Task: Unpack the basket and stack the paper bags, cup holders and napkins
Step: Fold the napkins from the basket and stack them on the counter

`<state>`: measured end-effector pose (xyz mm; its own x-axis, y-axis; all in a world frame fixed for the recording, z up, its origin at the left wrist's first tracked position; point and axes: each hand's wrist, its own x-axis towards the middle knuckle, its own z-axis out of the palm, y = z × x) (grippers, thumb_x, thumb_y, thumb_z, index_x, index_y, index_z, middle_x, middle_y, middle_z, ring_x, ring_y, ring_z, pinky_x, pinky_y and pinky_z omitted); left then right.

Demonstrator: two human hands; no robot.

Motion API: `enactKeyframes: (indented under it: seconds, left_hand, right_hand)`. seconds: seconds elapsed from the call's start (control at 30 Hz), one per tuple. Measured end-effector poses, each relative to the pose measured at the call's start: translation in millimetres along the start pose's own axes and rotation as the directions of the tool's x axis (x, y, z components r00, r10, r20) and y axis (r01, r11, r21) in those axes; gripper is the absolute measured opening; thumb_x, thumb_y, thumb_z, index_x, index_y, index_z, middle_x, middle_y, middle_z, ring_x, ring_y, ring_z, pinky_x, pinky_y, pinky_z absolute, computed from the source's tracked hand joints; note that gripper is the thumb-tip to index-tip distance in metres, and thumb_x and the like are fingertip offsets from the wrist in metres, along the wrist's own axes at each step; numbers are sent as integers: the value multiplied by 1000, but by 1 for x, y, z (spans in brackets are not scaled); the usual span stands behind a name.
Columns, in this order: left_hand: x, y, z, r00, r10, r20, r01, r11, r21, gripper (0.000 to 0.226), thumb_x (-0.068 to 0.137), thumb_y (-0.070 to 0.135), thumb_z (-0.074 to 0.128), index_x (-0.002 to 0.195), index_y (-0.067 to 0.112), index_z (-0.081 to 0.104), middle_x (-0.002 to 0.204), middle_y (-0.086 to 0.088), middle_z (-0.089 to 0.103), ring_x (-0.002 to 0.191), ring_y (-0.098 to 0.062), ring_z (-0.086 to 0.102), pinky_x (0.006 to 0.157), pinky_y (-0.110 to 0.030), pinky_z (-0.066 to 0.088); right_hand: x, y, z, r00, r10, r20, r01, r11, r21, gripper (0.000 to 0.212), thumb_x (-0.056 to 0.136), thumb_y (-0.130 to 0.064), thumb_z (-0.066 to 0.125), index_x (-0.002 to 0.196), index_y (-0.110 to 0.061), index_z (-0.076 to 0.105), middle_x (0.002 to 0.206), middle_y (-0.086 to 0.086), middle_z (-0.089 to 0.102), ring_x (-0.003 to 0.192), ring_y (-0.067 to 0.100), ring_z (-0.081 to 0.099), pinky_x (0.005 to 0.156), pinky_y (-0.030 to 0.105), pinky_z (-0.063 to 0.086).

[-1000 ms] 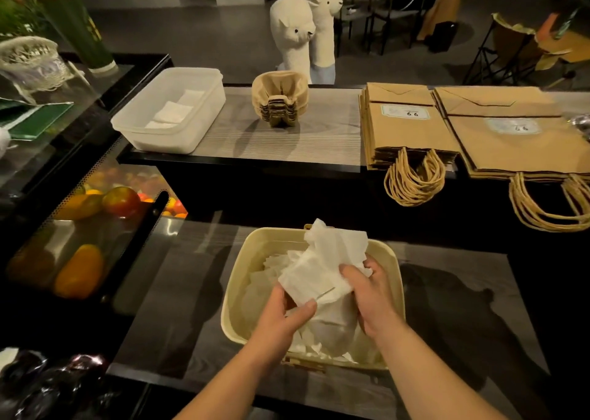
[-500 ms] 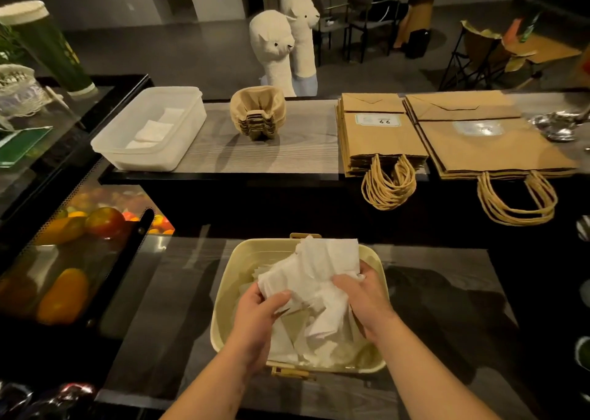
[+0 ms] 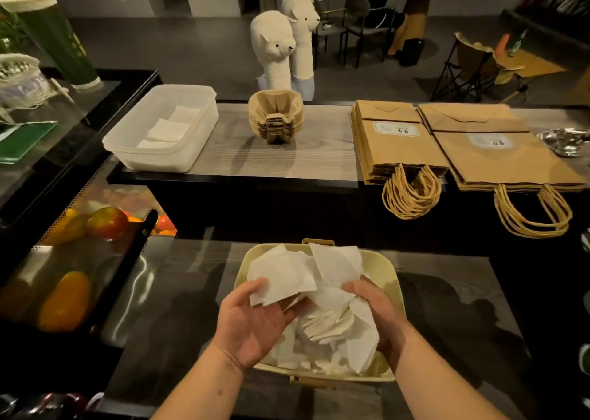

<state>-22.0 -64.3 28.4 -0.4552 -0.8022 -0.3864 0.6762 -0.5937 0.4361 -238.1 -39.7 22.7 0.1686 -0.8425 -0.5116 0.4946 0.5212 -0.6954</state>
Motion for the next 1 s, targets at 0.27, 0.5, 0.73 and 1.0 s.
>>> enactKeyframes:
  seconds: [0.27, 0.5, 0.73, 1.0]
  left_hand:
    - [3, 42, 1, 996, -73, -59, 77, 994, 73, 61, 77, 21, 62, 134, 0, 62, 126, -26, 66, 105, -44, 65, 91, -58, 52]
    - [15, 65, 23, 996, -87, -14, 70, 684, 726, 19, 94, 11, 67, 106, 19, 79, 108, -11, 78, 96, -25, 75, 79, -41, 61]
    - [27, 47, 9, 963, 194, -188, 81, 455, 887, 64, 68, 43, 91, 118, 39, 51, 110, 8, 66, 99, -16, 68, 83, -42, 62]
    - [26, 58, -6, 995, -59, -76, 97, 589, 803, 20, 85, 5, 78, 84, 11, 59, 80, -7, 64, 69, -18, 58, 59, -26, 49]
  right_hand:
    - [14, -6, 34, 995, -7, -102, -9, 988, -154, 42, 77, 0, 67, 118, -3, 59, 87, 17, 73, 72, 29, 72, 61, 36, 58]
    - [6, -12, 56, 995, -10, -101, -7, 985, -172, 21, 97, -8, 59, 117, -12, 64, 86, 11, 78, 74, 25, 75, 60, 33, 60]
    - [14, 3, 77, 940, -222, -260, 128, 934, -334, 31, 77, -10, 79, 108, -15, 72, 96, 17, 77, 86, 37, 75, 81, 54, 59]
    - [8, 8, 90, 885, -409, -223, 181, 743, -644, 22, 84, -4, 75, 76, -25, 73, 80, -1, 71, 78, 12, 65, 69, 29, 53]
